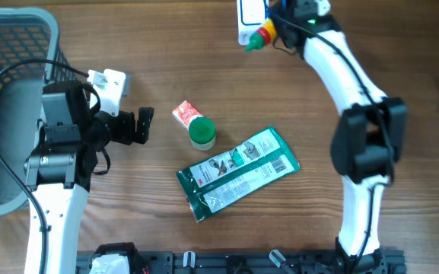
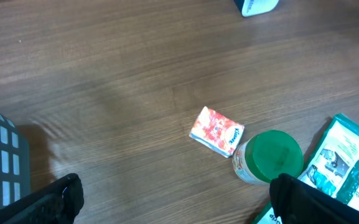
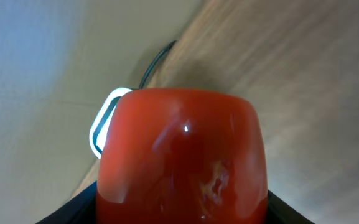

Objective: Scan the item barcode
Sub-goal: 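Hold the sauce bottle in front of the scanner window, then move the sauce bottle to the table's right edge and release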

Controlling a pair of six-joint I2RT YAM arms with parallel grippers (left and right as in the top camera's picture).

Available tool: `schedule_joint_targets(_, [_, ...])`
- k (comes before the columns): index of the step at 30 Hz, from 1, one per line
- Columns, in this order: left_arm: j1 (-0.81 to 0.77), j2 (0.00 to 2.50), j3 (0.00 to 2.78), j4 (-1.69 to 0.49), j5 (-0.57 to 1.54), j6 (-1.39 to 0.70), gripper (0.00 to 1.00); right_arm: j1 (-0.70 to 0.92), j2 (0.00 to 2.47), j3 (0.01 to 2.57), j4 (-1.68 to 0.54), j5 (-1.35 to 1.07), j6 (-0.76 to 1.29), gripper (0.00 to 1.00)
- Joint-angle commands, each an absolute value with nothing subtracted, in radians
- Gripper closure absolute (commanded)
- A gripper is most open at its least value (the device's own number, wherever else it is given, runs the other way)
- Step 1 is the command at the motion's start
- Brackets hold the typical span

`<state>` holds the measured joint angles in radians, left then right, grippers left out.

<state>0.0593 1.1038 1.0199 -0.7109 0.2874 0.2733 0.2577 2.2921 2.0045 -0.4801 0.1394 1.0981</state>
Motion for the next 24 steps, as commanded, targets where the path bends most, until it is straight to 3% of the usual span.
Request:
schedule_joint_targets(1, [0.065, 1.108, 1.013, -0.709, 0.306, 0.264, 0.0, 0.284, 2.387, 2.123, -0.41, 0.239, 1.076, 0.61])
schedule_joint_targets(10, [0.065, 1.108, 1.013, -0.709, 0.306, 0.265, 0.0, 0.307, 2.457, 2.125, -0.185, 0.335, 1.077, 0.59])
schedule_joint_targets(24, [0.065, 1.108, 1.013, -0.709, 0.307, 0.265, 0.0, 0.307, 2.458, 2.125, -0.131, 0.398, 1.076, 0.57])
